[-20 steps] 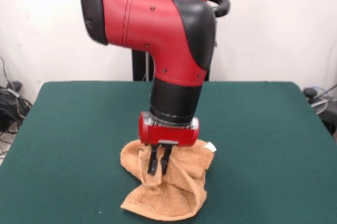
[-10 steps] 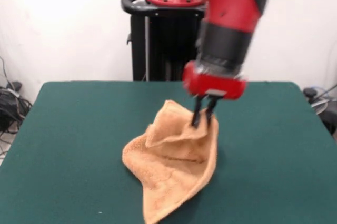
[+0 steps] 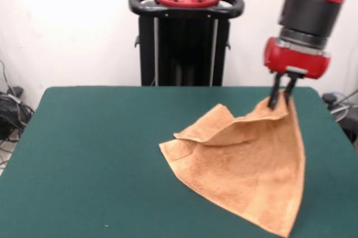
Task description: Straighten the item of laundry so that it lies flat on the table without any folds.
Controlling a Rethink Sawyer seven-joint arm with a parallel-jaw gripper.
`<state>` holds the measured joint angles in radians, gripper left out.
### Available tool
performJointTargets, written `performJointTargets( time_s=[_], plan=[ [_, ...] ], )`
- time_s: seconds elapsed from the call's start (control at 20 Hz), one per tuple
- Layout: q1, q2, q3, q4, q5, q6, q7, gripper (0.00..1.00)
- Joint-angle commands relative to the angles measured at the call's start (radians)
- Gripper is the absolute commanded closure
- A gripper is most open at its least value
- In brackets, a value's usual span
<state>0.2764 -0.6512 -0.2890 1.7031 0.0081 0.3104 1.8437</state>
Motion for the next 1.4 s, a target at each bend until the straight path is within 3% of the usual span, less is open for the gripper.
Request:
performJointTargets(
  time_s=[0.05,0.35,0.75,1.0,1.2,1.3,1.4],
  plan=[
    [0.087,0.173,-0.063,0.109,0.165,-0.122,0.466,1.0],
    [0.112,0.23,-0.06,0.074,0.239,-0.123,0.51,1.0],
    [0.119,0.231,-0.064,0.068,0.267,-0.116,0.52,1.0],
    [0.021,0.243,0.068,0.133,0.285,-0.293,0.552,1.0],
    [0.185,0.308,-0.019,0.095,0.448,-0.301,0.687,1.0],
    [0.33,0.397,-0.146,-0.008,0.596,-0.188,0.754,1.0],
    [0.485,0.568,-0.358,-0.166,0.738,-0.017,0.86,1.0]
  ],
)
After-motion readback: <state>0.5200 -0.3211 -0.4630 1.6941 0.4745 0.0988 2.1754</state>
